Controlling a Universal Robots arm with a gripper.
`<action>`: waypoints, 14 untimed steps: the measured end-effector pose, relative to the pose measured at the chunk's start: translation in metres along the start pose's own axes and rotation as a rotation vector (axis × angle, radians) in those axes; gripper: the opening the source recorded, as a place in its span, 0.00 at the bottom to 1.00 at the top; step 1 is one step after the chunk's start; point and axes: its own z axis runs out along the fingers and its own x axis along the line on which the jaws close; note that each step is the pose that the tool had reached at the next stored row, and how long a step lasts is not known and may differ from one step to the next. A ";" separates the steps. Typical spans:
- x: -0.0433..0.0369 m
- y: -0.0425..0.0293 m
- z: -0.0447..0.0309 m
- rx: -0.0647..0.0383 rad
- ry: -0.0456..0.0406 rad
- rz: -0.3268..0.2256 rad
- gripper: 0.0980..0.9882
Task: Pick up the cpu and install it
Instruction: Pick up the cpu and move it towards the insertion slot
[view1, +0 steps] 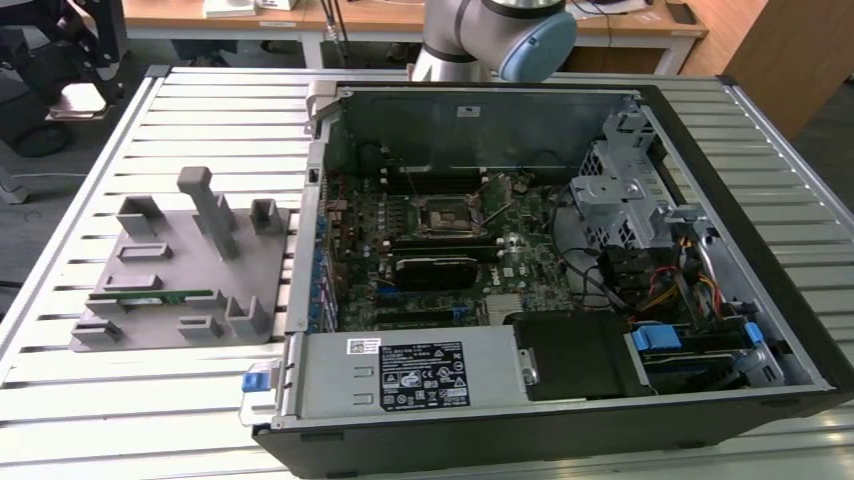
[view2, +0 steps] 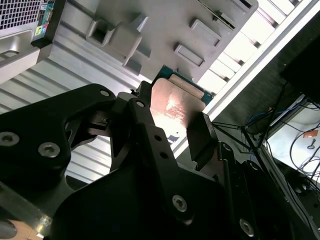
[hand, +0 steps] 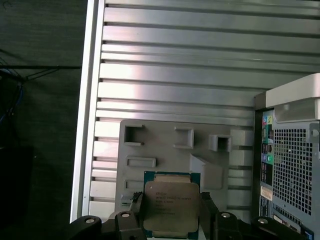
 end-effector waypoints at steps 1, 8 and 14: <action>-0.0003 0.0004 0.0001 0.000 -0.0001 0.000 0.48; -0.0022 0.0033 0.0002 0.000 0.0000 0.000 0.48; -0.0040 0.0052 0.0003 0.000 -0.0001 0.000 0.48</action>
